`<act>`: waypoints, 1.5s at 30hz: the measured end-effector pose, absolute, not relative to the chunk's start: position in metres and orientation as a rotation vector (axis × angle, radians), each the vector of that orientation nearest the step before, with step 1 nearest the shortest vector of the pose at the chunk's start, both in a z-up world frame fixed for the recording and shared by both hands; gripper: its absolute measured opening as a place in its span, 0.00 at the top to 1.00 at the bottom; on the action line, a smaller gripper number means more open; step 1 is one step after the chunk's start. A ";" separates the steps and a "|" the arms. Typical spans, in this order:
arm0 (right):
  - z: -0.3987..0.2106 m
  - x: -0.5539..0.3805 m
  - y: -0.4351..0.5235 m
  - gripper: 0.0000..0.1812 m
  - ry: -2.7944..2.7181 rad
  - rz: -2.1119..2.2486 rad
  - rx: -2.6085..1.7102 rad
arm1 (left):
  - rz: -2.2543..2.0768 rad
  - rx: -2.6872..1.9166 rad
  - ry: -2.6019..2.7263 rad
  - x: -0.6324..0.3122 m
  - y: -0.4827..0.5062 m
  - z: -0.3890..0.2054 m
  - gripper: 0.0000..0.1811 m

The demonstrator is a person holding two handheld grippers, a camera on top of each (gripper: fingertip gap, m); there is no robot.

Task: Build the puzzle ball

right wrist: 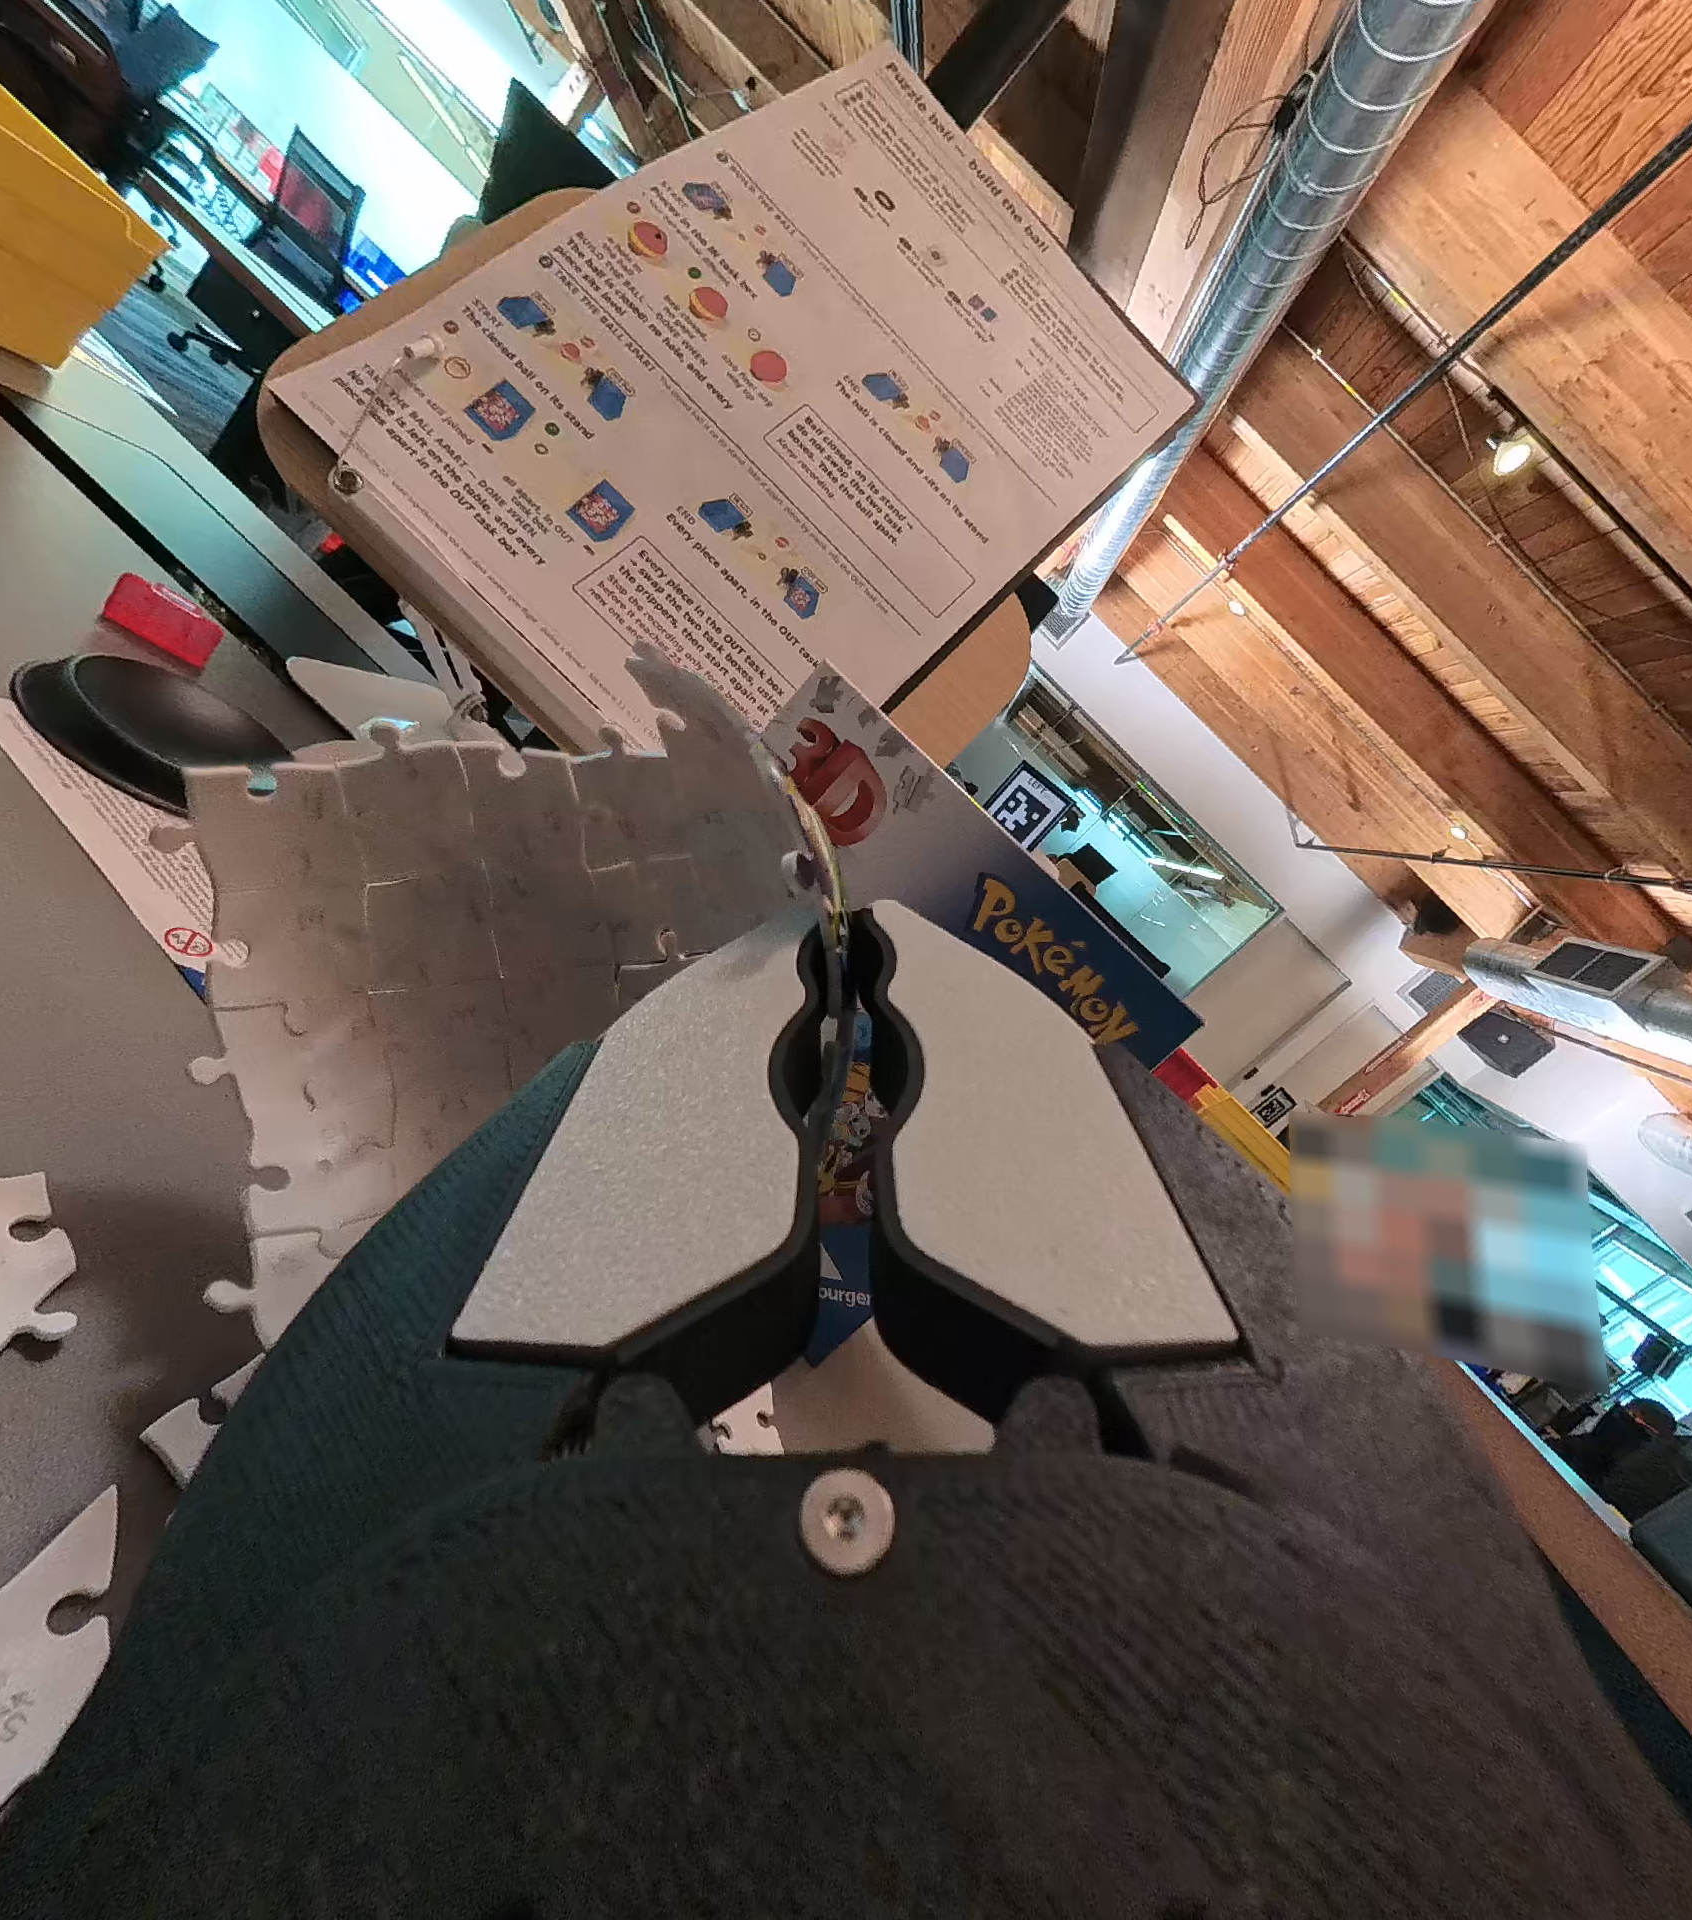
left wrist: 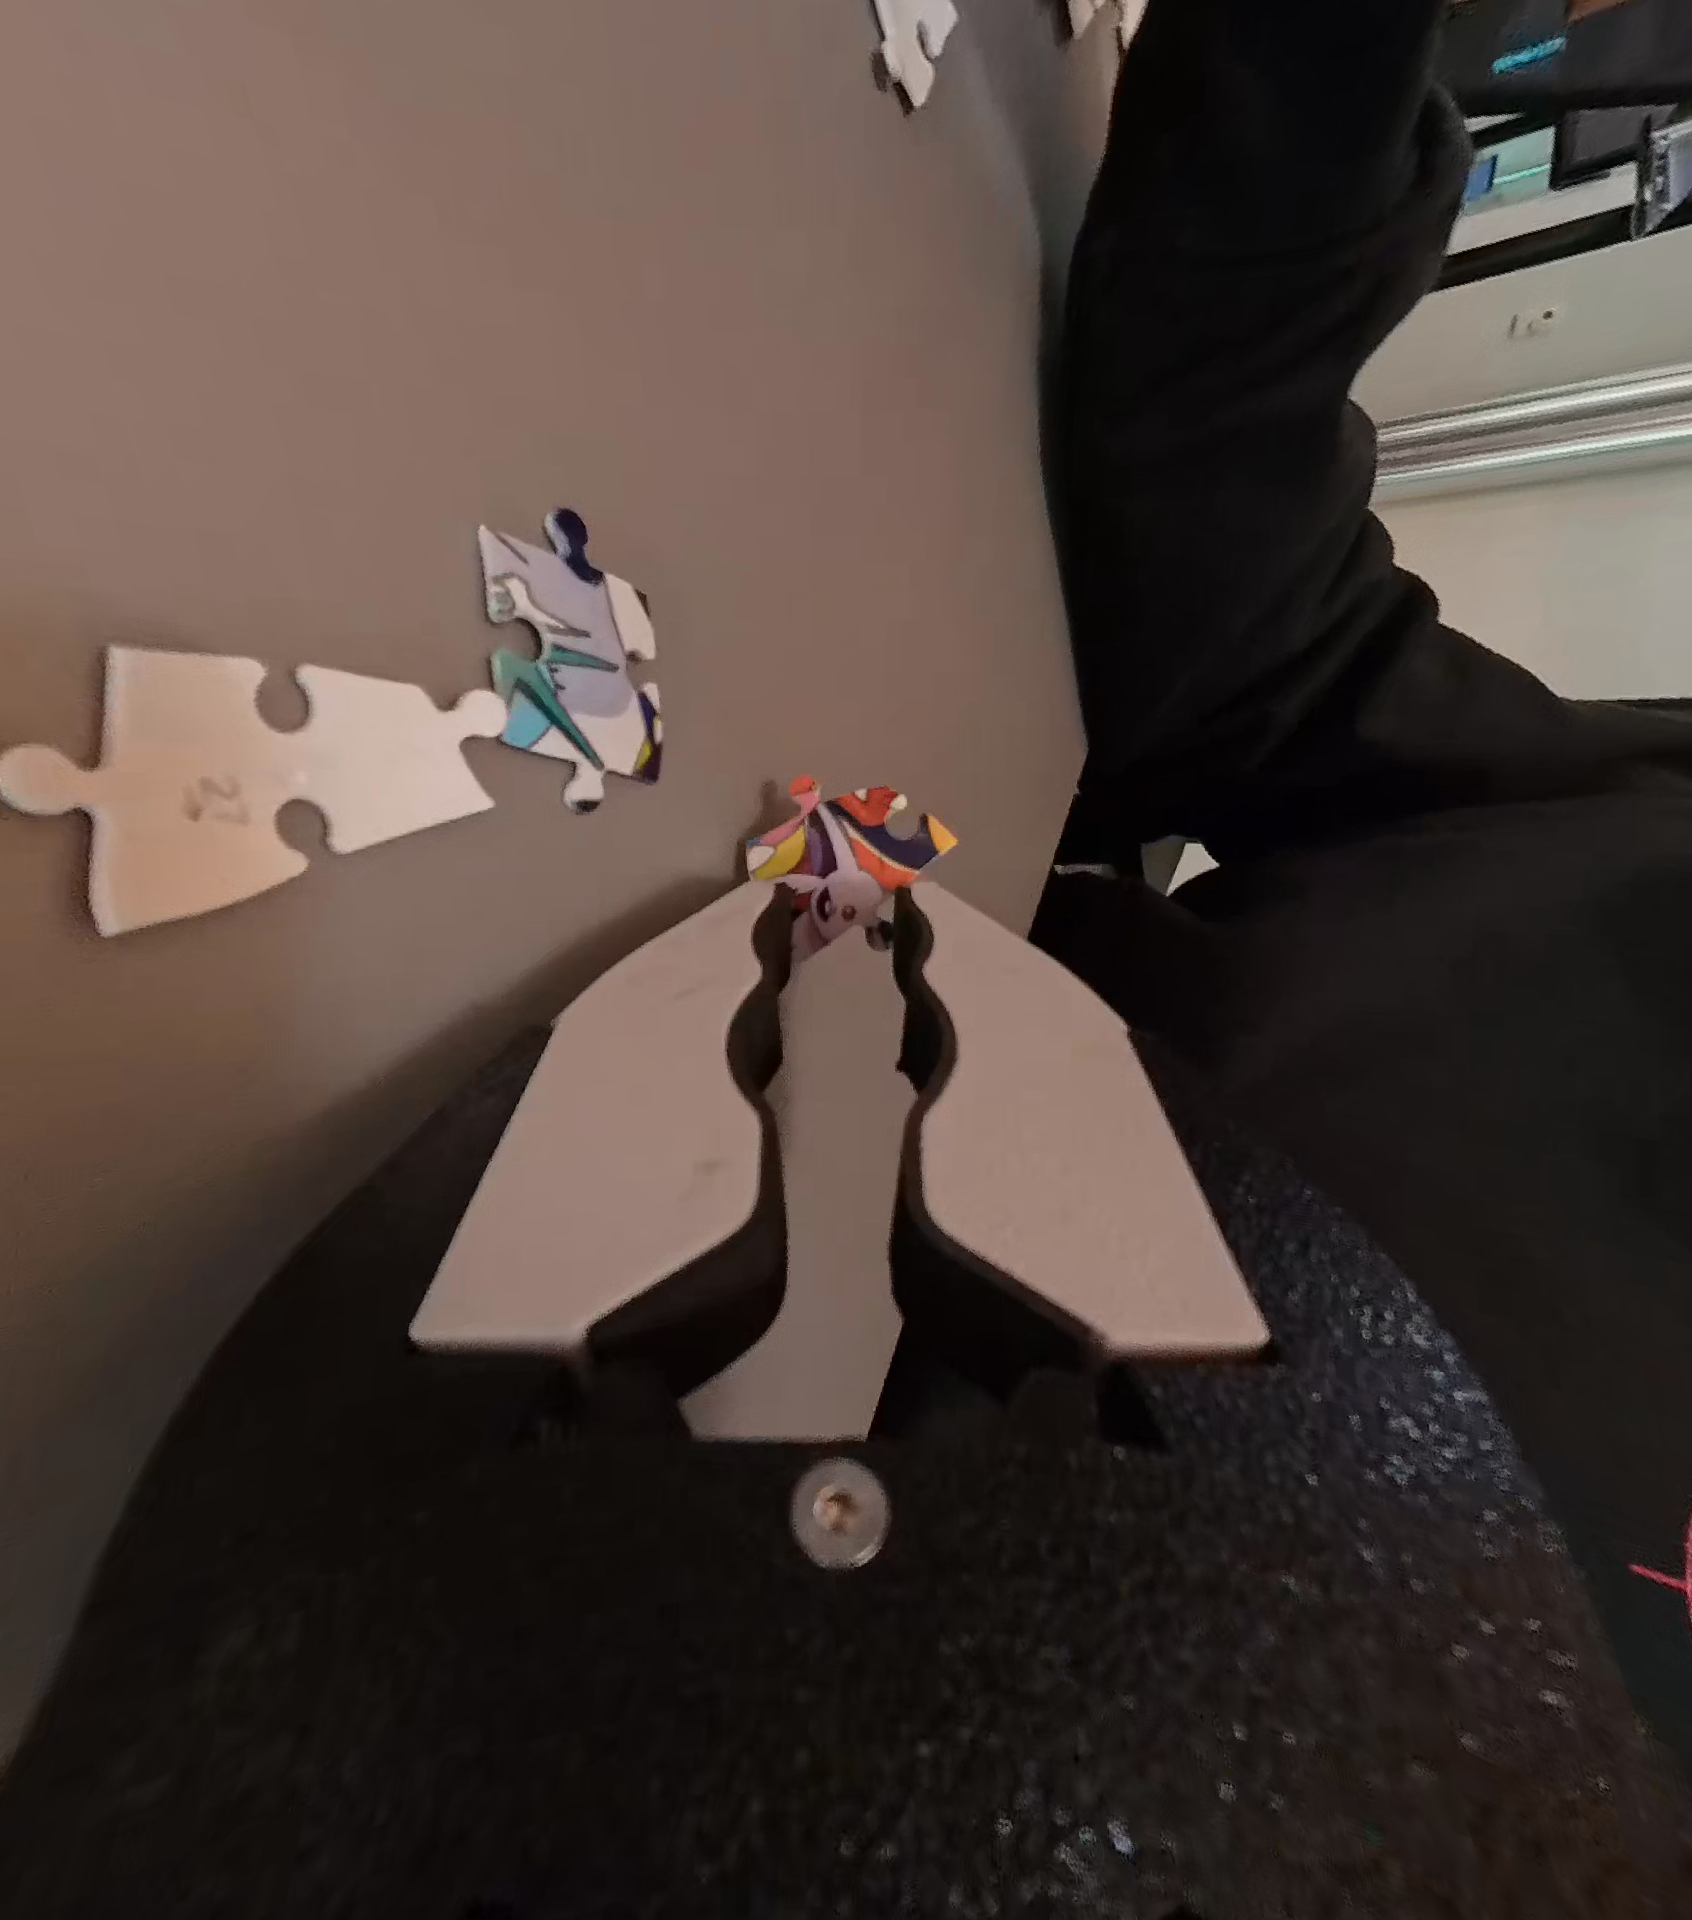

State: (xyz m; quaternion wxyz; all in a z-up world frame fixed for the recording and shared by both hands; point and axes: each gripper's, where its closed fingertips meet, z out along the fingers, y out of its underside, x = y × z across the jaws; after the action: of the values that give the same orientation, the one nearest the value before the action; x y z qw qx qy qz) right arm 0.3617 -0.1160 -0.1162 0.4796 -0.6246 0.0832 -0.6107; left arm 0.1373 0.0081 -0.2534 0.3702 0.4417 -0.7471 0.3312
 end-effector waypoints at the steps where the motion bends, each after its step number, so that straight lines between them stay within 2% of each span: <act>1: -0.116 0.362 -0.116 0.98 0.202 -1.490 -1.525 | 0.841 1.150 -1.915 0.138 0.008 -0.255 0.90; 16: -0.117 0.362 -0.117 0.98 0.200 -1.496 -1.530 | 0.973 1.464 -1.794 0.188 0.034 -0.261 0.87; 27: -0.119 0.360 -0.111 0.98 0.179 -1.490 -1.536 | 1.112 1.406 -2.150 0.197 0.051 -0.243 0.84; 33: -0.121 0.354 -0.094 0.98 0.130 -1.495 -1.541 | 1.200 1.463 -2.635 0.222 0.103 -0.240 0.84; 36: -0.125 0.352 -0.084 0.98 0.119 -1.483 -1.553 | 1.290 1.573 -2.762 0.240 0.134 -0.237 0.81; 42: -0.135 0.346 -0.064 0.98 0.086 -1.450 -1.589 | 1.510 2.011 -2.804 0.273 0.223 -0.230 0.77; 45: -0.138 0.347 -0.059 0.98 0.101 -1.438 -1.600 | 1.665 2.227 -2.752 0.274 0.259 -0.224 0.79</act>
State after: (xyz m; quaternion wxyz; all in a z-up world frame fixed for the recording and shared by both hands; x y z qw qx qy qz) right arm 0.3467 -0.0595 -0.1384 0.4743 -0.6540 0.0412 -0.5878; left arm 0.2738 0.2590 -0.2236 -0.3757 0.5275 -0.6520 0.3944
